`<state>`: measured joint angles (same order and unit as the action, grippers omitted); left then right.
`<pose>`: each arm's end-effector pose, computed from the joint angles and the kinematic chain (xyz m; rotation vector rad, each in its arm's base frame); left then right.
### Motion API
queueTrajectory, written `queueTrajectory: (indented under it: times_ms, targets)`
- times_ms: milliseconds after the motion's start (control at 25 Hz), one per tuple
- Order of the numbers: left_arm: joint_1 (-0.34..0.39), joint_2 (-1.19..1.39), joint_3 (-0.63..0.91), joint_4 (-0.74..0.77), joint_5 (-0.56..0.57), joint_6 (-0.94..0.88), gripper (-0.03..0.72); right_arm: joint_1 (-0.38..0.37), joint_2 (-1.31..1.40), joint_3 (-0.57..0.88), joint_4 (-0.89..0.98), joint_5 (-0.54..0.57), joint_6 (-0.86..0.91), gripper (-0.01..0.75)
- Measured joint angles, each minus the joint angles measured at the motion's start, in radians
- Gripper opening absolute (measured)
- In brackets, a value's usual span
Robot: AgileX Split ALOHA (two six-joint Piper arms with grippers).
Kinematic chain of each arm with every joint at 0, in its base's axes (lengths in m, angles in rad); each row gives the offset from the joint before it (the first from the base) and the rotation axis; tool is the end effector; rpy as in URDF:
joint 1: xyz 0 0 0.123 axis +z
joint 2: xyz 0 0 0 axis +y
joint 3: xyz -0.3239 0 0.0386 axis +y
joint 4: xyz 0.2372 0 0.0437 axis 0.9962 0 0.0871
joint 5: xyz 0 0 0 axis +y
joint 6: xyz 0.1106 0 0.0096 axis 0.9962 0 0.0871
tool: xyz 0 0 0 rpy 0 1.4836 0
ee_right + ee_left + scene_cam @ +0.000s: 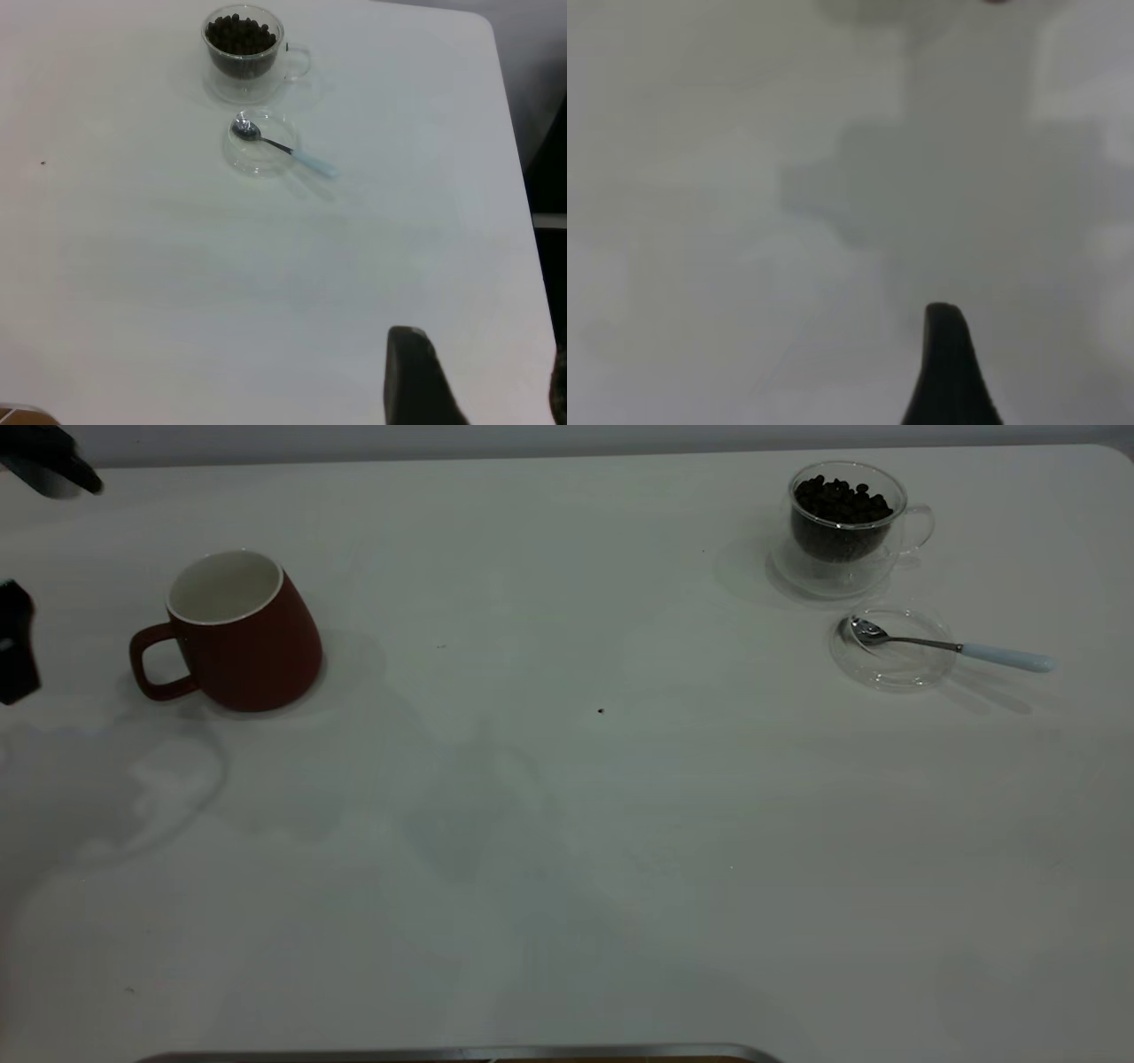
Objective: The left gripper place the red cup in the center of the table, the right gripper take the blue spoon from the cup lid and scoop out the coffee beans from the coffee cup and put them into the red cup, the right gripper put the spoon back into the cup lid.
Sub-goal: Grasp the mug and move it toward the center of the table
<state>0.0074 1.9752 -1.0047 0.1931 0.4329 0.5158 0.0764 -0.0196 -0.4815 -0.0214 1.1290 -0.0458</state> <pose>0.3615 0.0116 0.1276 0.9626 2.7499 0.2416 -0.0421 -0.0054 0.2503 -0.1270 2.1075 -0.0076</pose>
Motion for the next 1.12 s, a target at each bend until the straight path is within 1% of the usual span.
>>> queueTrajectory:
  times_ms: [240,520,640,920,1120]
  targets:
    - [0.0,0.102,-0.118,0.0,-0.014,0.018,0.59,0.0,0.0,0.0,0.0,0.0,0.0,0.402]
    - [0.0,0.188,-0.212,-0.013,-0.014,0.123,0.59,0.0,0.0,0.0,0.0,0.0,0.0,0.402]
    - [0.0,0.207,-0.234,-0.066,-0.017,0.178,0.59,0.0,0.0,0.0,0.0,0.0,0.0,0.402]
    - [-0.004,0.245,-0.247,-0.238,-0.019,0.386,0.59,0.0,0.0,0.0,0.0,0.0,0.0,0.402]
    - [-0.01,0.281,-0.268,-0.273,-0.041,0.447,0.59,0.0,0.0,0.0,0.0,0.0,0.0,0.402]
